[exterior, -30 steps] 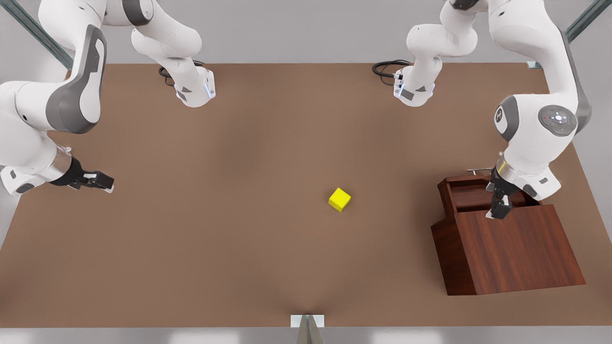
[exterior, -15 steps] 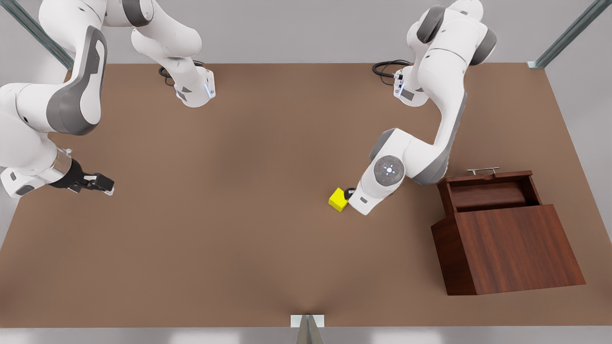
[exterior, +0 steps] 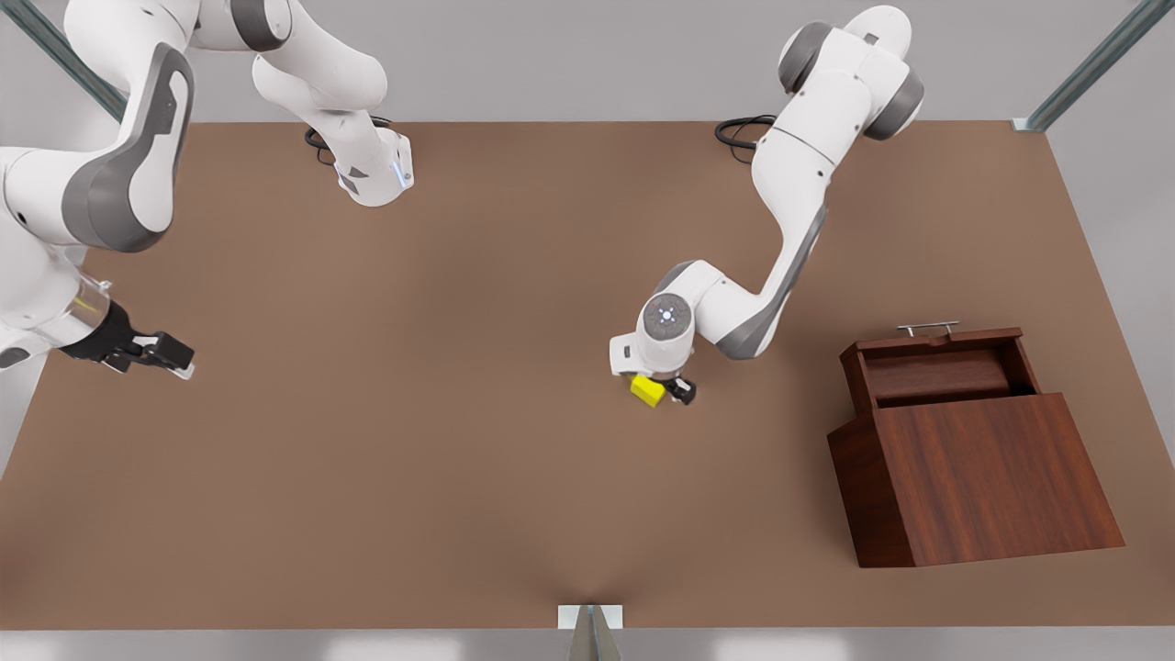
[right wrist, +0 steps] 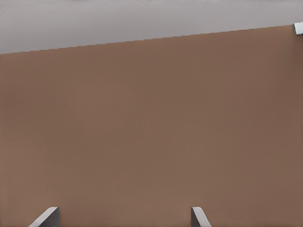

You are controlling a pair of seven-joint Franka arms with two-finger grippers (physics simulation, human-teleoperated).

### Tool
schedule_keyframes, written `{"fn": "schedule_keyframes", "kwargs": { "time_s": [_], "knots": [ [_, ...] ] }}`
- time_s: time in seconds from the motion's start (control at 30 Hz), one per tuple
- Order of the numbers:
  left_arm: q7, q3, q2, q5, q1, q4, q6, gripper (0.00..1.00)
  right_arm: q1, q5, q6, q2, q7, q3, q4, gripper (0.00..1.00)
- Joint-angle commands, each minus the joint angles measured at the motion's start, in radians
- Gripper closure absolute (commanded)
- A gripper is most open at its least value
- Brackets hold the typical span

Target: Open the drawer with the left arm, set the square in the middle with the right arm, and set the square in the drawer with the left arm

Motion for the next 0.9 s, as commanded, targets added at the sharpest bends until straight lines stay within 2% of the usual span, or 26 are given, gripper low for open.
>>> {"fn": "schedule_keyframes", "kwargs": {
  "time_s": [0.0, 0.43, 0.87],
  "knots": [
    [0.549, 0.0, -0.006, 0.009, 0.0, -0.04, 0.161, 0.0, 0.0, 0.001, 0.02, 0.001, -0.004, 0.001, 0.001, 0.0],
    [0.357, 0.001, -0.014, -0.005, -0.003, -0.146, 0.213, 0.0, 0.002, 0.004, 0.033, 0.003, -0.004, -0.001, -0.001, 0.0],
    [0.076, 0.009, -0.017, -0.005, -0.003, -0.167, 0.202, 0.0, 0.0, 0.019, 0.033, 0.003, -0.004, -0.001, -0.001, 0.0]
  ]
}}
